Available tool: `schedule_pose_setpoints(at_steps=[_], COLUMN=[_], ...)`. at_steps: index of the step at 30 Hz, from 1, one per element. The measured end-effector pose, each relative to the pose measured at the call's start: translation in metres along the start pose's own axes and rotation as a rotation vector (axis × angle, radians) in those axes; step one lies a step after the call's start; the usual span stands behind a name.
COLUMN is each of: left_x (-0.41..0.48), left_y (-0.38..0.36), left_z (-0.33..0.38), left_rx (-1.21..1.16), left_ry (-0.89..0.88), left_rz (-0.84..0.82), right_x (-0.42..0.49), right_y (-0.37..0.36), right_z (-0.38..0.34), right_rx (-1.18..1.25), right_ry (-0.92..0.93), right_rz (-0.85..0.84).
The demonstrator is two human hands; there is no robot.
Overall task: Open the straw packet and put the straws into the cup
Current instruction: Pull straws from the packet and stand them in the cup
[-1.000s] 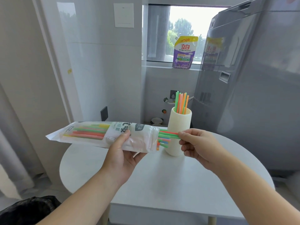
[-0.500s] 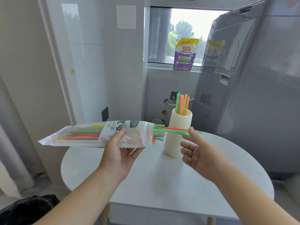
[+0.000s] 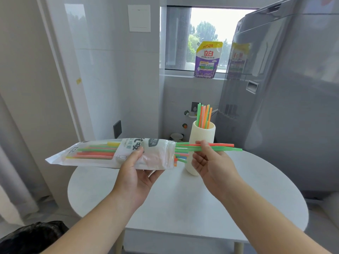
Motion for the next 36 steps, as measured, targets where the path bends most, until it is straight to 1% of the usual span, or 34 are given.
schedule_pose_setpoints(at_steps=[7,12,18,25,28,30,33,36], left_x=[0.003,0.004,0.006,0.009,0.008,0.008,0.009,0.011], left_y=[0.004,0.008,0.011,0.010,0.008,0.008,0.007,0.007], left_z=[0.004,0.010,0.011,0.006,0.001,-0.004,-0.011,-0.015], left_rx=[-0.062,-0.117,-0.136,-0.115,-0.101,-0.086,-0.071,-0.055], left_ry=[0.001,-0.018,-0.030,-0.024,-0.006,0.012,0.035,0.047], left_rz=[0.046,0.067,0.085,0.073,0.067,0.064,0.072,0.070], right_x=[-0.001,-0.005,-0.017,-0.027,-0.028,-0.023,-0.004,0.021], right_y=[0.015,0.038,0.071,0.091,0.087,0.079,0.059,0.032], right_z=[-0.059,-0.107,-0.155,-0.179,-0.185,-0.189,-0.192,-0.191], right_rx=[-0.074,-0.220,-0.264,-0.351,-0.479,-0.580,-0.792,-0.958], right_ry=[0.233,0.368,0.504,0.618,0.682,0.704,0.678,0.634], right_rz=[0.022,0.119,0.257,0.398,0.452,0.454,0.424,0.343])
Point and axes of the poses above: each hand's wrist, its own x-axis towards the middle knuckle, its own y-axis out of the back of the hand, z = x × y, the point moved 10 cm from there along x, towards the middle knuckle, and after that the axes turned 10 degrees about -x, right-handed, at the moved point
